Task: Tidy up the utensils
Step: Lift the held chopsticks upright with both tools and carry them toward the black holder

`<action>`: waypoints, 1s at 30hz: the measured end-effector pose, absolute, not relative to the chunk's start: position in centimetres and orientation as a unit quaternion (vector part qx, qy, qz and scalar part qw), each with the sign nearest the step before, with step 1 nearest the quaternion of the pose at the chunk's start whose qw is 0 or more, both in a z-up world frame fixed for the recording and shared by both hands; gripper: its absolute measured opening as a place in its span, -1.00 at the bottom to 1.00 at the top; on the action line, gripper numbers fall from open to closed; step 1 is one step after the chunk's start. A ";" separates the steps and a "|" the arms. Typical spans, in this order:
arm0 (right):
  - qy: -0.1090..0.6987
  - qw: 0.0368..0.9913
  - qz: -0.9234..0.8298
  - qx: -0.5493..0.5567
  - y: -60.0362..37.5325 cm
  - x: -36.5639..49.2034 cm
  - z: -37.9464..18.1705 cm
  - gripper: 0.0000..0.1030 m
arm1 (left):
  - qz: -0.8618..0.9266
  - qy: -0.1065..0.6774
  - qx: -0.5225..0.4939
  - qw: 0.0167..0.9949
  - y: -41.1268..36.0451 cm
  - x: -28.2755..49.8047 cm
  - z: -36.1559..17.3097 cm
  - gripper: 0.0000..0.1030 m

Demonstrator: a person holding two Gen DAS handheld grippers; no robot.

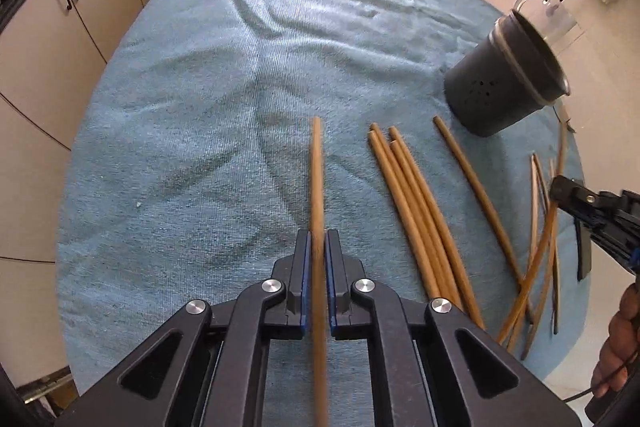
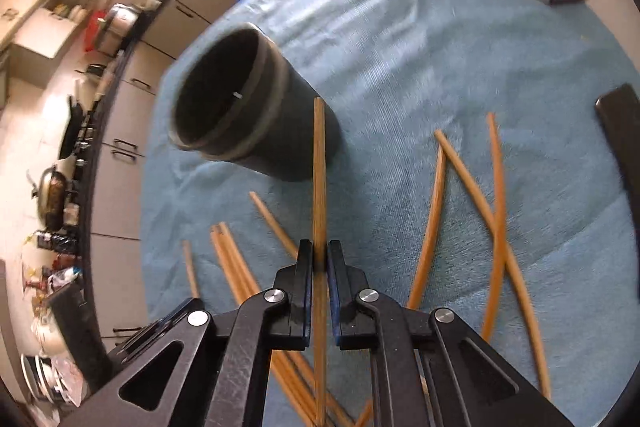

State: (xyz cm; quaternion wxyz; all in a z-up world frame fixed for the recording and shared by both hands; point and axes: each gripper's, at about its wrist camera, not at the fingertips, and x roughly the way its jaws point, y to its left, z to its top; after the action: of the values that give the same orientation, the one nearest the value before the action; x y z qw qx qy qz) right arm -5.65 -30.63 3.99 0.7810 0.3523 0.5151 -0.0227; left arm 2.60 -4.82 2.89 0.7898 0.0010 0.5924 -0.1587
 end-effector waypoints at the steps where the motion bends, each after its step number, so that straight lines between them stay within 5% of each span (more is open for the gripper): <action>1: 0.507 0.788 -0.017 0.349 -30.7 -6.1 4.6 -0.85 | -0.160 0.588 -0.002 0.793 -4.8 2.4 3.2 -0.88; 30: 0.404 0.869 0.088 0.271 -30.8 -12.0 12.8 -0.85 | -0.127 0.474 -0.043 0.870 -3.9 -3.7 12.8 -0.88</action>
State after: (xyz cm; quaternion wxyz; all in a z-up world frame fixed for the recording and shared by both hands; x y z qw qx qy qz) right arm -11.98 -30.81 12.84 0.8693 0.2706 0.4042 0.0880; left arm -3.72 -3.85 12.76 0.8703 -0.0426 0.4739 -0.1270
